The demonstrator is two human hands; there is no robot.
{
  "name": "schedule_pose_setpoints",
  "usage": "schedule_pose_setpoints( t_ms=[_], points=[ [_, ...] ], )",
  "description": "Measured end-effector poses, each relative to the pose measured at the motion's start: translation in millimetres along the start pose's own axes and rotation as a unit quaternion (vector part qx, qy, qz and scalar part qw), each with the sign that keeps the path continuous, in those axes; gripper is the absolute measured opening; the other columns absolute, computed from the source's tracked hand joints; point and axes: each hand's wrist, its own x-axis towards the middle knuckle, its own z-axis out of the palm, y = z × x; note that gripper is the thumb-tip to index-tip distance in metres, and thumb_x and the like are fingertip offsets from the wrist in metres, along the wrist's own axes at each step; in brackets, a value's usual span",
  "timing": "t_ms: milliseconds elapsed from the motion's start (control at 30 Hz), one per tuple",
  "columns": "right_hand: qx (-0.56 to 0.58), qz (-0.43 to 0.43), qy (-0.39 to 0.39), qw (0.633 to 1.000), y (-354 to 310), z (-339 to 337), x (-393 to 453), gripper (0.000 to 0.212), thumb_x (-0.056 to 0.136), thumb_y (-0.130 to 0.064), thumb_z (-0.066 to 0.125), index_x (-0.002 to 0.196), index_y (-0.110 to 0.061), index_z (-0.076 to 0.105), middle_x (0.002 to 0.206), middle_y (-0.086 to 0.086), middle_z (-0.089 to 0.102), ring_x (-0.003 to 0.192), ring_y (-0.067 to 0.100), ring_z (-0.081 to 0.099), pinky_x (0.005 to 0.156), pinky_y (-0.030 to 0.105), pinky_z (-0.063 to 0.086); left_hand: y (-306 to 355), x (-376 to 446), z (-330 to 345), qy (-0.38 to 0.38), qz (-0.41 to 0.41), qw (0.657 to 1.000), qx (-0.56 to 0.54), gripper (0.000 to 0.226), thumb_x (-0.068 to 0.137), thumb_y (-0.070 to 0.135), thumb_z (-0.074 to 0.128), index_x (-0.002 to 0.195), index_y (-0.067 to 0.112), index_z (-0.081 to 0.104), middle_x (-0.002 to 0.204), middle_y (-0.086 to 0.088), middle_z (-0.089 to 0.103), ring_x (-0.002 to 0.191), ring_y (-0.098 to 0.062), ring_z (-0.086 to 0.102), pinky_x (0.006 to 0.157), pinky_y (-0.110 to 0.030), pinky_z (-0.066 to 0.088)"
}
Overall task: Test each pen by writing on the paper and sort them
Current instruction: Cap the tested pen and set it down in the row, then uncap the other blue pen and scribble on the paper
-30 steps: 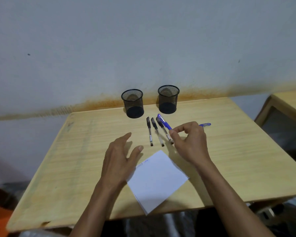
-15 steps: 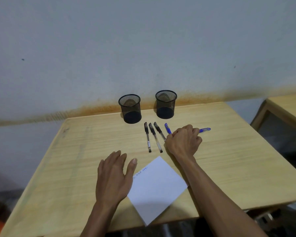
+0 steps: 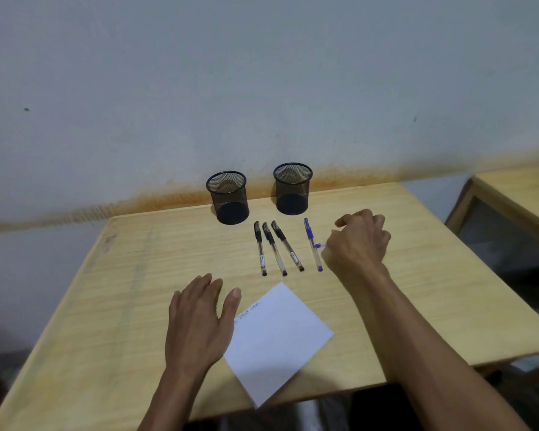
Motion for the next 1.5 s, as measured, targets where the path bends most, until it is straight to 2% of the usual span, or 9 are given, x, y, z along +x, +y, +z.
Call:
schedule_pose_setpoints(
  t_ms=[167, 433, 567, 700, 833, 967, 1200, 1367, 1500],
  points=[
    [-0.104, -0.102, -0.079, 0.986, 33.0, -15.4, 15.1, 0.028, 0.095, -0.028, 0.061, 0.120, -0.031, 0.073, 0.138, 0.004, 0.050, 0.131, 0.029, 0.033, 0.103, 0.046, 0.031, -0.5, -0.4, -0.2, 0.004, 0.000, 1.000, 0.002, 0.065, 0.094, 0.062, 0.031, 0.123, 0.015, 0.065, 0.140, -0.006, 0.056, 0.137, -0.022, 0.042, 0.114, -0.048, 0.029],
    [-0.077, -0.151, -0.052, 0.984, 60.4, -13.4, 18.2, 0.021, 0.098, -0.035, 0.061, 0.109, -0.023, 0.075, 0.122, 0.001, 0.061, 0.121, 0.027, 0.043, 0.091, 0.044, 0.040, 4.1, -2.0, -4.8, -0.005, -0.009, 1.000, -0.009, 0.068, 0.093, 0.063, 0.030, 0.125, 0.014, 0.065, 0.142, -0.006, 0.055, 0.138, -0.021, 0.041, 0.114, -0.048, 0.028],
    [0.136, -0.100, -0.039, 0.985, 47.7, -18.2, -5.8, 0.011, 0.099, -0.034, 0.058, 0.096, -0.030, 0.068, 0.103, 0.001, 0.064, 0.100, 0.022, 0.055, 0.079, 0.037, 0.045, 7.4, -1.9, -9.4, -0.021, -0.033, 0.998, -0.048, 0.068, 0.094, 0.066, 0.034, 0.121, 0.014, 0.067, 0.137, -0.005, 0.059, 0.135, -0.022, 0.045, 0.113, -0.049, 0.031],
    [0.440, -0.063, -0.082, 0.892, 15.2, -43.3, -43.8, 0.013, 0.099, -0.021, 0.065, 0.110, -0.017, 0.070, 0.077, -0.007, 0.059, 0.062, 0.011, 0.057, 0.058, 0.025, 0.050, 22.8, -3.5, -31.1, 0.022, -0.076, 0.978, -0.192, 0.065, 0.086, 0.072, 0.043, 0.118, 0.021, 0.067, 0.121, 0.004, 0.067, 0.119, -0.020, 0.057, 0.102, -0.049, 0.044],
    [0.585, -0.033, -0.165, 0.793, -14.0, -55.8, -79.9, 0.010, 0.098, -0.014, 0.065, 0.097, -0.007, 0.071, 0.071, 0.000, 0.059, 0.061, 0.009, 0.053, 0.061, 0.022, 0.050, 70.6, -10.7, -56.9, 0.026, 0.019, 0.966, -0.257, 0.037, 0.089, 0.052, 0.061, 0.118, 0.031, 0.069, 0.109, 0.032, 0.056, 0.111, 0.002, 0.052, 0.091, -0.032, 0.047],
    [0.646, -0.037, -0.214, 0.731, -26.7, -56.5, -100.1, 0.010, 0.097, -0.009, 0.066, 0.098, 0.000, 0.071, 0.072, -0.001, 0.067, 0.064, 0.009, 0.058, 0.062, 0.021, 0.051, 95.8, -15.8, -60.6, 0.005, 0.049, 0.949, -0.310, 0.020, 0.087, 0.038, 0.069, 0.107, 0.036, 0.073, 0.097, 0.025, 0.069, 0.097, 0.010, 0.061, 0.070, -0.011, 0.049],
    [0.574, -0.069, -0.199, 0.791, -33.3, -54.8, -116.7, 0.015, 0.096, -0.018, 0.069, 0.084, -0.010, 0.072, 0.074, 0.004, 0.070, 0.070, 0.010, 0.064, 0.066, 0.026, 0.053, 90.7, -17.2, -65.7, 0.043, 0.028, 0.947, -0.318, 0.011, 0.088, 0.021, 0.071, 0.094, 0.027, 0.078, 0.085, 0.022, 0.072, 0.086, 0.008, 0.065, 0.064, -0.004, 0.043],
    [0.688, 0.047, -0.089, 0.718, -13.3, -81.6, -58.2, 0.015, 0.098, -0.009, 0.064, 0.085, -0.005, 0.069, 0.060, -0.003, 0.063, 0.052, 0.005, 0.054, 0.054, 0.014, 0.049, 51.0, -26.6, -78.4, 0.045, -0.045, 0.941, -0.331, 0.016, 0.085, 0.012, 0.073, 0.080, 0.026, 0.077, 0.072, 0.018, 0.074, 0.074, 0.006, 0.068, 0.063, -0.005, 0.045],
    [0.657, 0.030, -0.129, 0.743, -13.3, -74.6, -49.9, 0.014, 0.098, -0.010, 0.064, 0.088, -0.001, 0.068, 0.067, 0.003, 0.065, 0.059, 0.010, 0.057, 0.059, 0.018, 0.053, 26.7, -20.9, -77.4, 0.039, -0.087, 0.937, -0.335, 0.011, 0.087, 0.012, 0.072, 0.088, 0.022, 0.076, 0.072, 0.012, 0.075, 0.070, 0.005, 0.068, 0.060, -0.006, 0.044]
  ],
)
